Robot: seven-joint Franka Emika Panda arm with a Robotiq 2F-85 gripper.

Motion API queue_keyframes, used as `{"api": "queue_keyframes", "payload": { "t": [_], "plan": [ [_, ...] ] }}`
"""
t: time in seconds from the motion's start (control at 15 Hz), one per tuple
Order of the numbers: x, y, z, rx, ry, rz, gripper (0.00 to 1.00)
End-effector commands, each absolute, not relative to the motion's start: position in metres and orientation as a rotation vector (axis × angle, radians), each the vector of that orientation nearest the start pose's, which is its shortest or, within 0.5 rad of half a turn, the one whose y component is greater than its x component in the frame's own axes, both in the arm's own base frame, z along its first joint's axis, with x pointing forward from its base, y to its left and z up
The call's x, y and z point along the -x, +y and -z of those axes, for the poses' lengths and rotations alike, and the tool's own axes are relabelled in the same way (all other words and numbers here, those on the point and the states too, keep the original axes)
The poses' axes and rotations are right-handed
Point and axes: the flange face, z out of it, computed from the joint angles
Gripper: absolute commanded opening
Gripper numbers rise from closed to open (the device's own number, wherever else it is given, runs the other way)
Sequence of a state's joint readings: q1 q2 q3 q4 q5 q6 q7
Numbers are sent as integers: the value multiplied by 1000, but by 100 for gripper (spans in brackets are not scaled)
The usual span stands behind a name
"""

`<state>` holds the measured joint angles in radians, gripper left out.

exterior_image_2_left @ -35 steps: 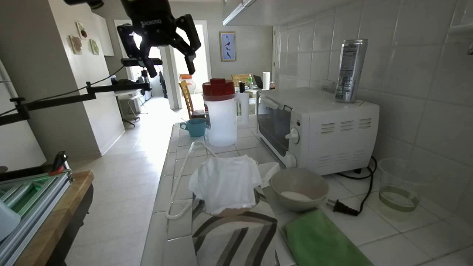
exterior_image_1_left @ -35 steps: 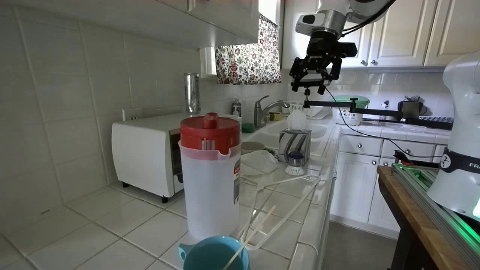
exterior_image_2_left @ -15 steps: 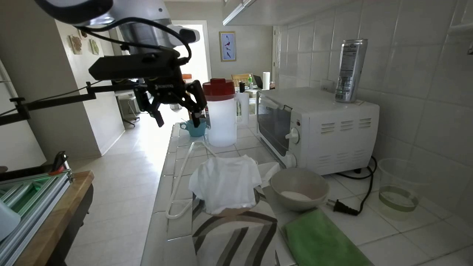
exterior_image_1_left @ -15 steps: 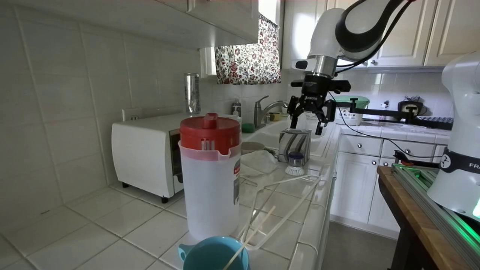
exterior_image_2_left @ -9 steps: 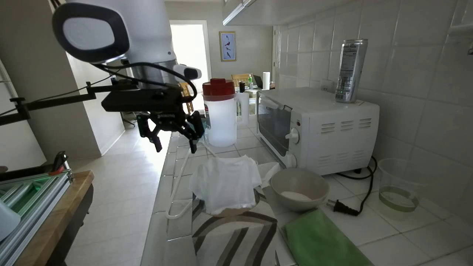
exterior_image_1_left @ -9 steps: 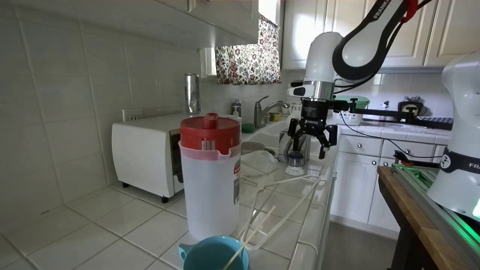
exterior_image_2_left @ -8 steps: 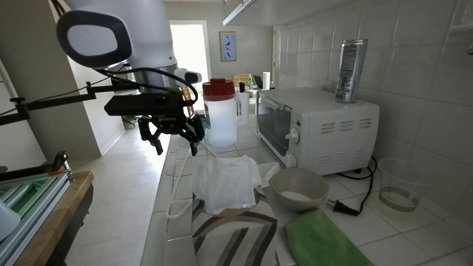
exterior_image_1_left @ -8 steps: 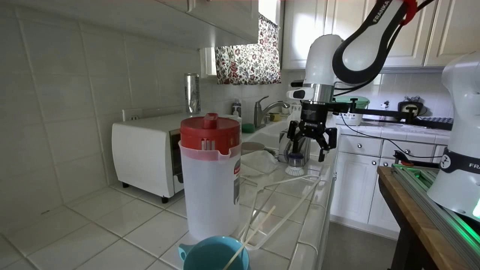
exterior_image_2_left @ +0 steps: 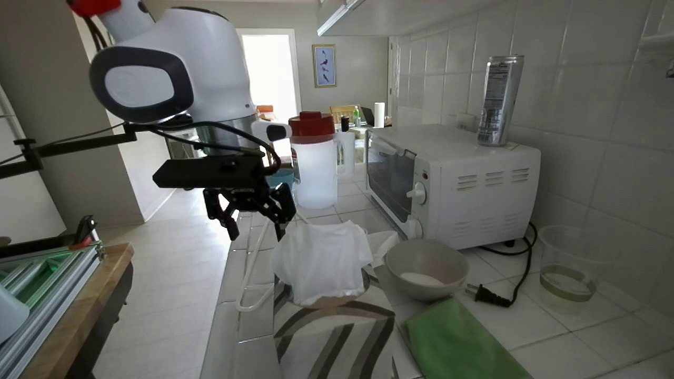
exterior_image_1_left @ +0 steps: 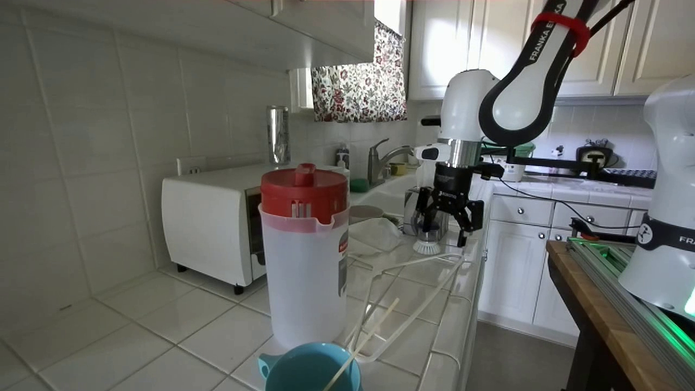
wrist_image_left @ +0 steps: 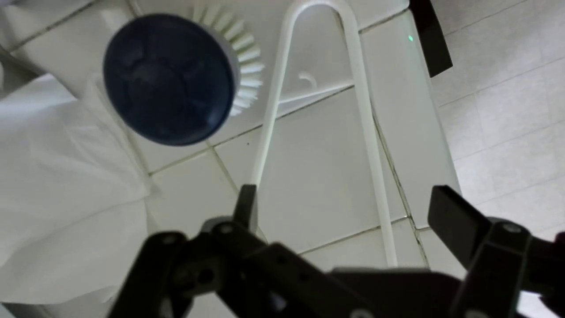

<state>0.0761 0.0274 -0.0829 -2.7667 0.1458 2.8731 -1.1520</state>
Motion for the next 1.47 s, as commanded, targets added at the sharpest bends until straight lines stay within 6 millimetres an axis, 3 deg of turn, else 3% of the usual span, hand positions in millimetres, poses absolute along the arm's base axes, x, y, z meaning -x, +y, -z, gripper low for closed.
{"api": "queue_keyframes", "payload": {
  "t": [0.0,0.73,1.13,1.4],
  "plan": [
    [-395,-10,-214,2756,-1518,139,100],
    [-408,-15,-208,2750,-1548,169,100],
    [-404,-12,-210,2763,-1520,154,100],
    [-413,-6,-190,2741,-1531,186,100]
  ]
}}
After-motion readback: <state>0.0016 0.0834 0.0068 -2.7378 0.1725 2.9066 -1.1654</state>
